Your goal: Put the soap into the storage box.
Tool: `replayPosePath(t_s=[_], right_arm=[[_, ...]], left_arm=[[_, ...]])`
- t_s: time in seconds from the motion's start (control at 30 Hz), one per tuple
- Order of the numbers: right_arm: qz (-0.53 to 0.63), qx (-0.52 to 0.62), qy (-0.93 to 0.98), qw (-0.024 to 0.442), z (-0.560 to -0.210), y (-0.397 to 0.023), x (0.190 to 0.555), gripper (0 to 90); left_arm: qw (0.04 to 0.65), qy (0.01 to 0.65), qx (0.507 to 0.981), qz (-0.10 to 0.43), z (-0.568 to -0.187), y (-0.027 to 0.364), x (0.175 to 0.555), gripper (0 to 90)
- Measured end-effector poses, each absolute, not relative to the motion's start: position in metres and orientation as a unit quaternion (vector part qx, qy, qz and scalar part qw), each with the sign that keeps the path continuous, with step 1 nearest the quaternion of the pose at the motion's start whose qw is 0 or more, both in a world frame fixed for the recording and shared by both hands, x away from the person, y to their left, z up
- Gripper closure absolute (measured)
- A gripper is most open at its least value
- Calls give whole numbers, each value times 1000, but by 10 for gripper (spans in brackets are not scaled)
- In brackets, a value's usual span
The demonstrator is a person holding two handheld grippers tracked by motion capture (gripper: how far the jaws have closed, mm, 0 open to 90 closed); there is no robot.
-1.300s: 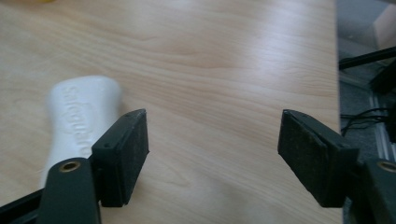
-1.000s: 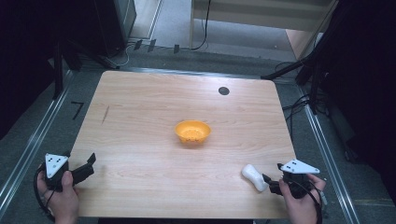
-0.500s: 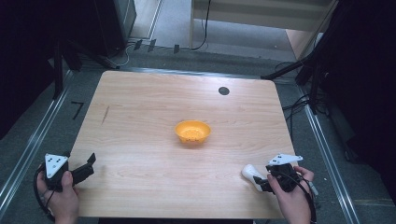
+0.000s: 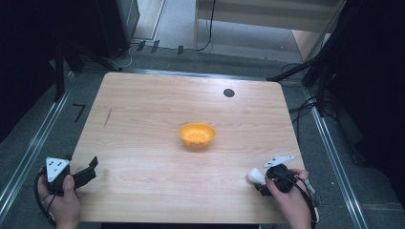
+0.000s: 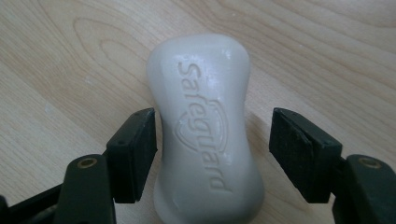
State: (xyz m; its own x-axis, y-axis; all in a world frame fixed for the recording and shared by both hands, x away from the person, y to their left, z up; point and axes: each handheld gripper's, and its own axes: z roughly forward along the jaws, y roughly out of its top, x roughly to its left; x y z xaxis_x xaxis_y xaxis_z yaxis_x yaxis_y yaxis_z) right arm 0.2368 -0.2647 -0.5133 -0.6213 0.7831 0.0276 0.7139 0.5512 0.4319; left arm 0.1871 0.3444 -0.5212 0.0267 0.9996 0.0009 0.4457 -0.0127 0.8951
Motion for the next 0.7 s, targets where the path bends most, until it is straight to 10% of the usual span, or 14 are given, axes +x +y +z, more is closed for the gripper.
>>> replayPosePath(t_s=[0.7], right_arm=[[207,402,889,76,-517,-260,240,506]], left_arm=[[375,594,610,367,-521,344,187,132]])
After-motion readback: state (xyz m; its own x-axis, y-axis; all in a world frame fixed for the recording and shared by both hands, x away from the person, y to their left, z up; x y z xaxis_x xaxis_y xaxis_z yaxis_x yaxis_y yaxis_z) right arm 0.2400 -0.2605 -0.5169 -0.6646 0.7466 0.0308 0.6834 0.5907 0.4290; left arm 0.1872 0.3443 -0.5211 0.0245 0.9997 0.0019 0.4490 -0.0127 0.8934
